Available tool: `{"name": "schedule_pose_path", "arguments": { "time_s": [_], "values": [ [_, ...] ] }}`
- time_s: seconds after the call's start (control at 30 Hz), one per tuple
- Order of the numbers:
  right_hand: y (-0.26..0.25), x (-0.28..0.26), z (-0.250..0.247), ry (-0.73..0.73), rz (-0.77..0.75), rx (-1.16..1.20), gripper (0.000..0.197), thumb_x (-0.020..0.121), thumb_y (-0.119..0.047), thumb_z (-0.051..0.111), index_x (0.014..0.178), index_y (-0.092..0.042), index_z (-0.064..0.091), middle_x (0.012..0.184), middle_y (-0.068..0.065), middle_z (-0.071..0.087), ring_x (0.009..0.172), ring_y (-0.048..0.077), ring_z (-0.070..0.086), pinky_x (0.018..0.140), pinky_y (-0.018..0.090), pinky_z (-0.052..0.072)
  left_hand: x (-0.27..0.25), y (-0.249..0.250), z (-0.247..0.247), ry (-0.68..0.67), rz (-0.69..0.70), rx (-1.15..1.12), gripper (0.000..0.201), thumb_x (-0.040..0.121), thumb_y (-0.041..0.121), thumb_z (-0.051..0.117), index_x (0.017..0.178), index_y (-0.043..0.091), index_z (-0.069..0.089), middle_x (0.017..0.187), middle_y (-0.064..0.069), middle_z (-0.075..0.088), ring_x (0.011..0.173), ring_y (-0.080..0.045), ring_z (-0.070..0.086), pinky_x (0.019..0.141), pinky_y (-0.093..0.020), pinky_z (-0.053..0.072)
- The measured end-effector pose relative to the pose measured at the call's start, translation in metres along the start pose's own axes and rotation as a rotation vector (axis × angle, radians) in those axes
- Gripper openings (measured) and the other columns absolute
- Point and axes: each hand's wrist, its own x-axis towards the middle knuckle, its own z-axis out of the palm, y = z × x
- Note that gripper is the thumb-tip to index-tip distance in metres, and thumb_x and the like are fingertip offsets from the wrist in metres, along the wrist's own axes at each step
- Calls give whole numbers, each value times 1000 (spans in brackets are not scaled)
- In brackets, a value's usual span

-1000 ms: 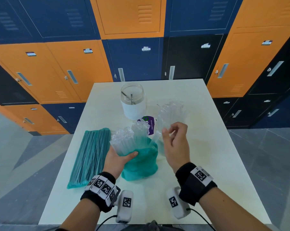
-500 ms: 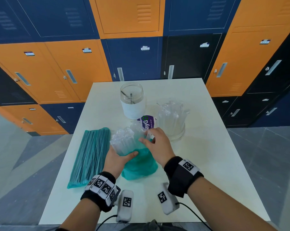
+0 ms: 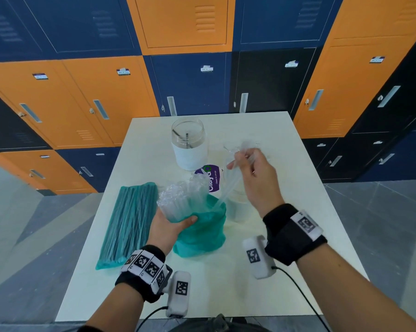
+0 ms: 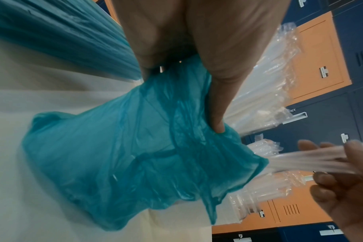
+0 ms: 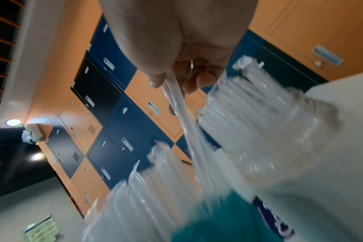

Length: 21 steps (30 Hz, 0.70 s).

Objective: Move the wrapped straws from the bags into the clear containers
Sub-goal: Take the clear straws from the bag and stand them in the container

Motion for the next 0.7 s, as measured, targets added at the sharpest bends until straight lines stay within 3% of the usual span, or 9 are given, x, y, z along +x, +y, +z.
{"name": "schedule_pose_path", "arguments": {
  "time_s": [0.1,0.2,0.27,0.37,0.47,0.57,0.7],
  "values": [
    [-11,13,-21,44,3,-2,21,102,-34,41,107,-16,51,86,-7,72,62,-11,54,71,20,42,-1,-1,1,-8,-10,-10,69,64,10,89,121,20,51,107,6,66,96,-5,63,87,-30,51],
    [-20,25,-41,159,-31,13,13,104,-33,37,102,-24,46,83,-6,72,72,-6,58,78,32,45,-1,0,1,-8,-2,-18,67,65,7,88,120,19,52,105,8,66,94,0,62,83,-25,50],
    [-27,31,-52,245,-81,34,11,105,-32,35,101,-26,43,83,-5,71,76,1,60,77,32,45,-1,-1,0,-13,4,-14,69,65,9,88,123,18,52,108,6,67,96,-2,63,81,-22,50],
    [-34,35,-63,300,-138,-8,24,105,-34,32,115,-14,42,86,-4,69,83,3,60,78,20,43,-1,-3,-1,-7,-2,-34,71,65,8,88,126,15,53,111,2,68,99,-6,65,85,-26,52],
    [-32,34,-65,217,-152,-121,27,104,-36,32,119,-15,41,87,-6,67,82,1,61,72,12,43,-3,-1,0,-13,-11,-44,69,66,6,87,124,16,52,109,2,68,96,-5,65,81,-23,53],
    [-13,32,-57,104,-105,-256,23,103,-36,38,112,-17,49,95,-5,63,84,2,60,76,19,47,-4,0,1,-3,-1,-39,66,66,5,87,121,16,52,105,5,67,91,1,63,72,-12,52],
    [33,21,-43,11,58,-451,19,97,-31,54,104,-15,61,108,2,42,85,17,54,87,31,46,-4,1,1,-1,-4,-42,68,66,5,87,122,16,52,108,3,67,94,-1,64,82,-24,52]
  ]
}}
